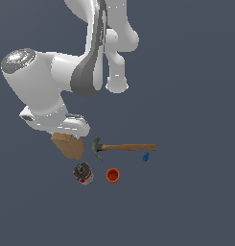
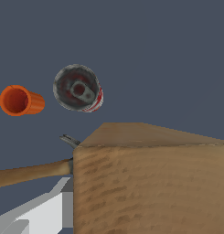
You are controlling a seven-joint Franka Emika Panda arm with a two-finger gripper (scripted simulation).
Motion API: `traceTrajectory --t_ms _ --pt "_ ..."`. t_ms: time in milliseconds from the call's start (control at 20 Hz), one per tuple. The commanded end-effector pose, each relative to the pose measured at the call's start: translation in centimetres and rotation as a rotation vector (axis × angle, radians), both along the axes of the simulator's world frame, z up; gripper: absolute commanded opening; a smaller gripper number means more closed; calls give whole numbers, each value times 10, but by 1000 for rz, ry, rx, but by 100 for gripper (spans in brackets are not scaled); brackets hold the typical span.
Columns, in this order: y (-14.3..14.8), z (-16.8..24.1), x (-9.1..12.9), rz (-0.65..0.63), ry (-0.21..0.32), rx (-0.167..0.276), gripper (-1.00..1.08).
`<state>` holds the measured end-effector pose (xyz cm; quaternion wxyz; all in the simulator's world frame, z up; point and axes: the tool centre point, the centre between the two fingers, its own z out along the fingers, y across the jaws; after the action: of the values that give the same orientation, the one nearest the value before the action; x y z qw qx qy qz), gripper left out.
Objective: Pick up a designated object from a clutter of objects.
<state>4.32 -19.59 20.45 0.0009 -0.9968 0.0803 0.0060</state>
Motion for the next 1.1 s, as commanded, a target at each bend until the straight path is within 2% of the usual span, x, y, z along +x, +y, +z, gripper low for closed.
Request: traceTrajectory --t_ms 0,800,1050 --pt "12 29 0 0 -11 -3 -100" --pt "103 204 -17 0 -11 -5 -100" --pt "125 247 -19 0 -11 -5 -100"
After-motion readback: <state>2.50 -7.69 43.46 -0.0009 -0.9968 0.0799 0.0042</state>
